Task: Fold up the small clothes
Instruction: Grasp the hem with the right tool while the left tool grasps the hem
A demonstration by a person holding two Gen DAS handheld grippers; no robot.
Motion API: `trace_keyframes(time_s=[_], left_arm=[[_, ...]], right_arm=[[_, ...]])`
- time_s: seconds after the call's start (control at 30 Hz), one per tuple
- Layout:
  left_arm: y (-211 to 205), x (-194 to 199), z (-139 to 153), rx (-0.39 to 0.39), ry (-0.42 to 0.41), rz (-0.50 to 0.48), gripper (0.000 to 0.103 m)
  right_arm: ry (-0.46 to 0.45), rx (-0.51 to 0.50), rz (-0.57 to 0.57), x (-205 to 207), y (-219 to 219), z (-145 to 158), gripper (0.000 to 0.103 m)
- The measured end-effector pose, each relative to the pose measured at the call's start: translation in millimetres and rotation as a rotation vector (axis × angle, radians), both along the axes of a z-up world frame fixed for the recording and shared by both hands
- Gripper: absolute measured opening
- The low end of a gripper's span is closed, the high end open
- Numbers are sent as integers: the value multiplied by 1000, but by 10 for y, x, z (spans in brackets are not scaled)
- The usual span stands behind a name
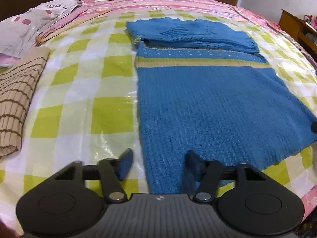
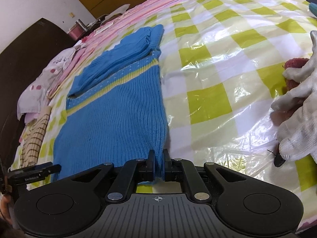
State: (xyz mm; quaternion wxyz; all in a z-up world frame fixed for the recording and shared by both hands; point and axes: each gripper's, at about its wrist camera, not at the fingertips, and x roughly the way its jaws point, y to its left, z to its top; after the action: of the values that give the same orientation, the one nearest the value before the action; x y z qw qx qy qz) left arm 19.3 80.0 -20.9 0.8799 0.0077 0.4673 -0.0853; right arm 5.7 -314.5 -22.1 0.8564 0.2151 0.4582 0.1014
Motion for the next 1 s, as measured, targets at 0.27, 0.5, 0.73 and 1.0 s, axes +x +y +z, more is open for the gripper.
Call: trace_keyframes(time_s=[0.27,0.5,0.73,1.0], left_arm=[[-59,10,5,-18,6,-23,45],[-124,16,-10,0,-7,-42,51],[-144,12,17,-23,-3,-73,22],[13,130,133,-199,-7,-31,14]], right_arm=[[-7,13,28,2,-55,-16,15],[-13,78,73,61,-59,-42,37],[1,131,78,112,0,-104,21],[-9,235,50,160,-17,-51,10]])
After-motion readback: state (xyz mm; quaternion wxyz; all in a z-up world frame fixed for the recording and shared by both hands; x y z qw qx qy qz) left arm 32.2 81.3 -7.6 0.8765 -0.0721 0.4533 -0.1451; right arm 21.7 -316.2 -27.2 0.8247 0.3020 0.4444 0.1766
